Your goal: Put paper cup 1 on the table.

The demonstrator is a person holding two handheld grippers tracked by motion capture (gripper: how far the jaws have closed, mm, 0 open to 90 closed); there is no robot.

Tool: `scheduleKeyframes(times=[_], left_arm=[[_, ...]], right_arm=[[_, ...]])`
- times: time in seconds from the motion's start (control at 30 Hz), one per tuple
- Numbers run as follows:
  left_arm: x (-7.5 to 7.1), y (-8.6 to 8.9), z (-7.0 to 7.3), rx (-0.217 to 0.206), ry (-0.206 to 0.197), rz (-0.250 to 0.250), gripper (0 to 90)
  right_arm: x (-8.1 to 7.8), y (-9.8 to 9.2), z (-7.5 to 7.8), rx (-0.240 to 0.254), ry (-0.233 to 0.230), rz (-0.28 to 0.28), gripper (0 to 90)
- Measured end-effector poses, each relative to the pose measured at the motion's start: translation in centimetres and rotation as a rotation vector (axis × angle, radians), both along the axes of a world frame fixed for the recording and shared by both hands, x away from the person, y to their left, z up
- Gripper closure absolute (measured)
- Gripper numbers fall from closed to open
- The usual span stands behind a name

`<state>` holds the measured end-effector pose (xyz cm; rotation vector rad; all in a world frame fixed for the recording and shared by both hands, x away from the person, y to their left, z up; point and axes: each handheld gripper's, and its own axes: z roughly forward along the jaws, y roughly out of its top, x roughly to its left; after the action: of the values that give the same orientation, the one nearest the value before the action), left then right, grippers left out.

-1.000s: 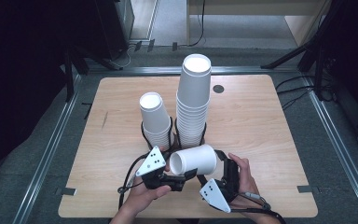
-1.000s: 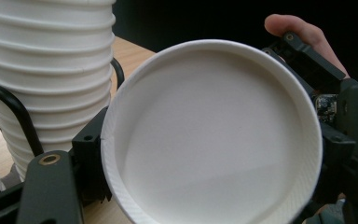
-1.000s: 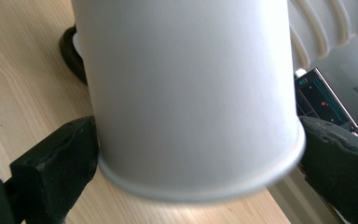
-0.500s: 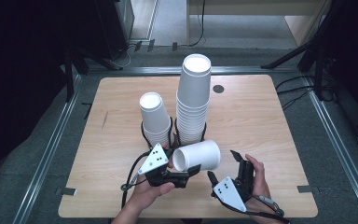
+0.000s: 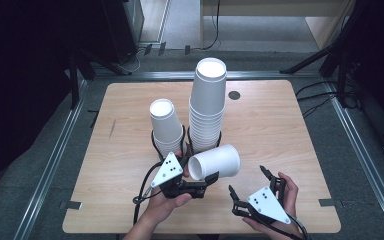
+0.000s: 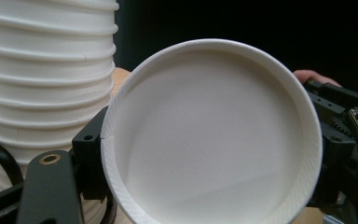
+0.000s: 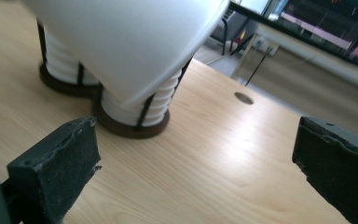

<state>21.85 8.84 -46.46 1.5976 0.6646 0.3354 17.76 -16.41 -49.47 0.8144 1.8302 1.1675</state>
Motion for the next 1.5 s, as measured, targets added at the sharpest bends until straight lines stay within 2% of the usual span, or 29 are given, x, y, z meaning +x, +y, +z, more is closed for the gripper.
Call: scheduleKeyframes(times=[0.13, 0.3, 0.53, 0.73, 0.8, 0.93, 1.0, 1.1, 1.2, 1.27, 1.37, 1.5], left_arm=[[0.0, -0.2, 0.0, -0.015, -0.013, 0.001, 21.8], [0.0, -0.2, 0.0, -0.026, -0.025, 0.017, 21.7], [0.0, -0.5, -0.2, -0.031, -0.033, 0.033, 21.7], [0.0, -0.8, -0.4, -0.033, -0.039, 0.048, 21.7], [-0.1, -1.0, -0.5, -0.031, -0.043, 0.05, 21.7], [-0.2, -1.2, -0.6, -0.027, -0.05, 0.057, 21.6], [-0.2, -1.2, -0.7, -0.029, -0.054, 0.067, 21.7], [-0.2, -1.2, -0.9, -0.035, -0.056, 0.073, 21.6], [-0.3, -1.4, -1.0, -0.04, -0.057, 0.074, 21.6], [-0.3, -1.5, -1.0, -0.037, -0.058, 0.073, 21.6], [-0.4, -1.8, -1.3, -0.032, -0.057, 0.075, 21.6], [-0.5, -2.2, -1.5, -0.031, -0.051, 0.074, 21.6]], right_arm=[[0.1, -0.4, 0.6, 0.154, 0.084, -0.007, 4.9], [0.2, -0.8, 1.3, 0.31, 0.157, -0.012, 5.6], [0.3, -1.3, 1.7, 0.491, 0.262, -0.022, 6.0], [0.6, -1.7, 1.8, 0.629, 0.364, -0.07, 4.0], [0.7, -1.7, 1.7, 0.675, 0.405, -0.065, 1.9], [0.6, -1.6, 1.7, 0.736, 0.444, -0.051, 0.0], [0.6, -1.5, 1.8, 0.787, 0.474, -0.047, 0.0], [0.7, -1.6, 1.8, 0.875, 0.545, -0.019, 0.0], [0.7, -1.5, 1.8, 0.911, 0.564, -0.035, 0.0], [0.8, -1.6, 1.7, 0.968, 0.599, -0.027, 0.0], [1.1, -1.7, 1.7, 1.025, 0.628, -0.013, 0.0], [1.3, -1.4, 1.6, 1.098, 0.68, -0.024, 0.0]])
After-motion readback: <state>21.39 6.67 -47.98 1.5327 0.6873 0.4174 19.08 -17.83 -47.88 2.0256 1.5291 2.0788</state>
